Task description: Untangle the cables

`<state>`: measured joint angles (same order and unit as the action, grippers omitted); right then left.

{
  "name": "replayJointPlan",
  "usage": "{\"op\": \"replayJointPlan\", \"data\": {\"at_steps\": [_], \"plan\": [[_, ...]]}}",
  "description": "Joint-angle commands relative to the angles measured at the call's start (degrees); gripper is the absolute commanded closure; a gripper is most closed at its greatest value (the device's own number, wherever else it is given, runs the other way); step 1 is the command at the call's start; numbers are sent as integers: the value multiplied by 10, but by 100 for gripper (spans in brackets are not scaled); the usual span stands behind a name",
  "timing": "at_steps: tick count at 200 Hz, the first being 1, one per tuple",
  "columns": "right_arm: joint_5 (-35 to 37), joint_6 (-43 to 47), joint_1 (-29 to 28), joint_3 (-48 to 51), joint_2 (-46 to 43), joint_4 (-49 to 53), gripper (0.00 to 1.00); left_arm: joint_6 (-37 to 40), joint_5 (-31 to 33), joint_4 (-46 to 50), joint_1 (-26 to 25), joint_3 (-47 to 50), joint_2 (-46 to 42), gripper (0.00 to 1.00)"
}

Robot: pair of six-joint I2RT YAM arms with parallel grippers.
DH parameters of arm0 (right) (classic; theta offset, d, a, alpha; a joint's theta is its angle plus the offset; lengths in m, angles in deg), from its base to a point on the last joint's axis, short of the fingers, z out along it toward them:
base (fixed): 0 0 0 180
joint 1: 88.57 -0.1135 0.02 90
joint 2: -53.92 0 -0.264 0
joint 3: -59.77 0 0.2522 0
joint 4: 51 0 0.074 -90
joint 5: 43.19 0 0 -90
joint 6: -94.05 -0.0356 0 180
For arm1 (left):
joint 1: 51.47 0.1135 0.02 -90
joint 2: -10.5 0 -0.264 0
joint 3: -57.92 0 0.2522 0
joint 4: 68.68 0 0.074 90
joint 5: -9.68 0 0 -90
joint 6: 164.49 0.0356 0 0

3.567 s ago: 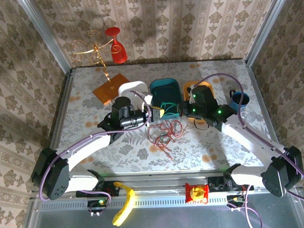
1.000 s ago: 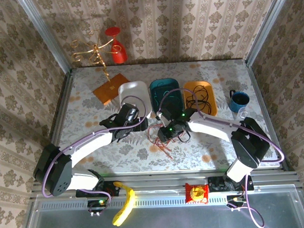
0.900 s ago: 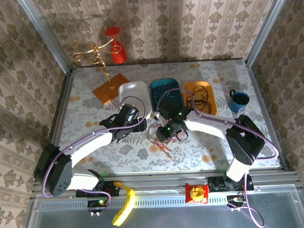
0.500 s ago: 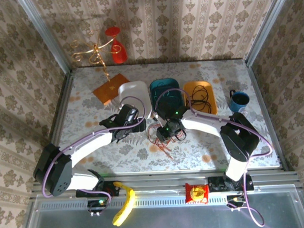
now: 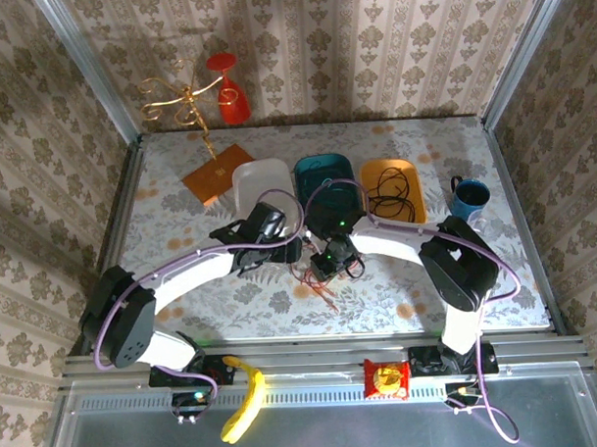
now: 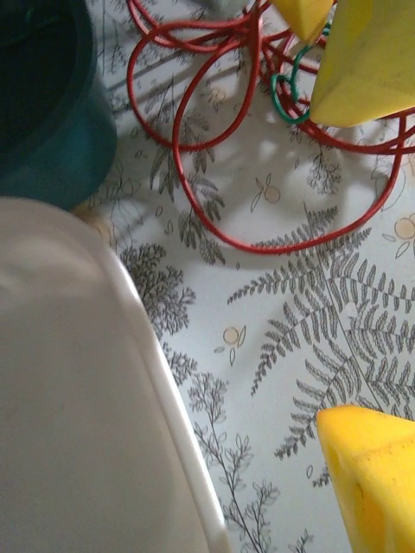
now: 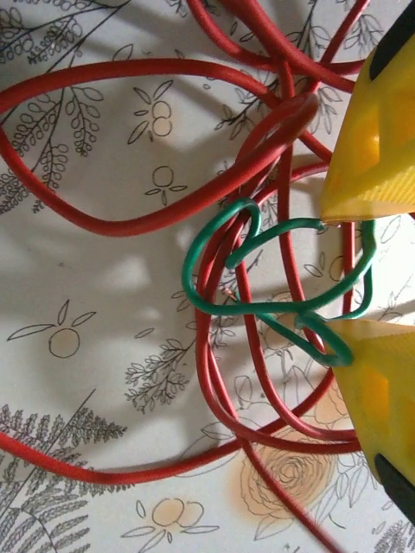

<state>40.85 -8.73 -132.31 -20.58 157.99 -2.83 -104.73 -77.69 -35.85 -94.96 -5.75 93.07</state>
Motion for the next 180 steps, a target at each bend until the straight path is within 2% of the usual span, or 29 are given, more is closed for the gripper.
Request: {"op": "replayJointPlan", "data": {"at_steps": [1, 17, 37, 96, 119, 150, 180], "plan": [[22, 11, 0, -11, 15, -3, 70, 30, -31, 18, -4, -20, 15, 16], [19, 7, 3, -6, 2, -7, 86, 37, -38, 24, -8, -28, 26, 17], [4, 1, 10, 10, -37, -14, 92, 48, -42, 29, -15, -43, 46, 20], [-38, -37, 61, 58, -154, -27, 93, 89, -63, 46, -35, -95, 126, 26], [-52, -62, 86, 75, -189, -42, 93, 93, -68, 45, -39, -104, 149, 32], [-73, -105, 132, 106, -239, -84, 92, 95, -82, 35, -39, -101, 165, 53], [-77, -131, 172, 133, -301, -101, 91, 95, -84, 32, -39, -98, 169, 87]]}}
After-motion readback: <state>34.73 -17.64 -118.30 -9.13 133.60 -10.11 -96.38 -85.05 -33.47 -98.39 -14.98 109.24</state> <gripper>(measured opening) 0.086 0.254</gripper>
